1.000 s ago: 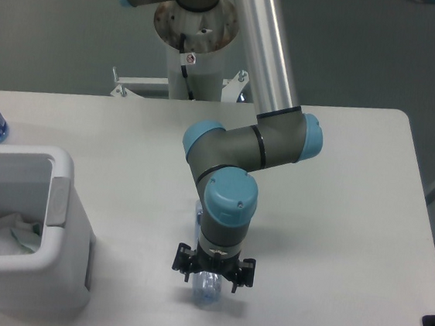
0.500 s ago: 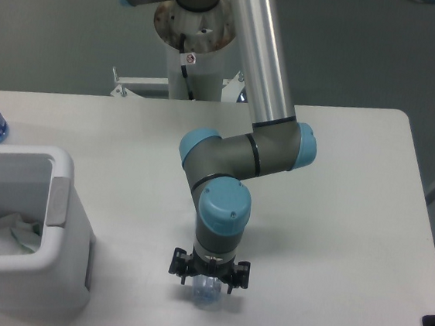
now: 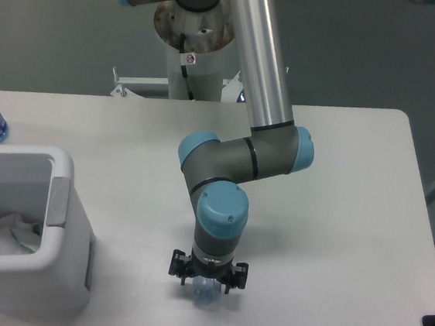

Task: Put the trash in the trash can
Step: 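Close the gripper around the bottle's end and lift it, then carry the bottle over the white bin and lower it in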

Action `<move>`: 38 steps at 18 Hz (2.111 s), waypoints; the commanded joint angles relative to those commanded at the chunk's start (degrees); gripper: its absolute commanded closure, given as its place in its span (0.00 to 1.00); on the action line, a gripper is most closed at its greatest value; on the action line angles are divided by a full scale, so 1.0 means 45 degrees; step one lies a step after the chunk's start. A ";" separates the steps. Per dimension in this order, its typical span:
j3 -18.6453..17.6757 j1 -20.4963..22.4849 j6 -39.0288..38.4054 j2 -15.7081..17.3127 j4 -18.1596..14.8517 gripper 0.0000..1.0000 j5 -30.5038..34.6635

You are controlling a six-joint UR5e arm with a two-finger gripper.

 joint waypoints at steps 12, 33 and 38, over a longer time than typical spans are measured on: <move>0.0254 0.0038 0.0000 0.0254 0.0000 0.49 -0.0251; 0.4805 0.0704 -0.3965 0.3045 0.1287 0.50 -0.6638; 0.4805 -0.0466 -0.3828 0.3554 0.1913 0.50 -0.6698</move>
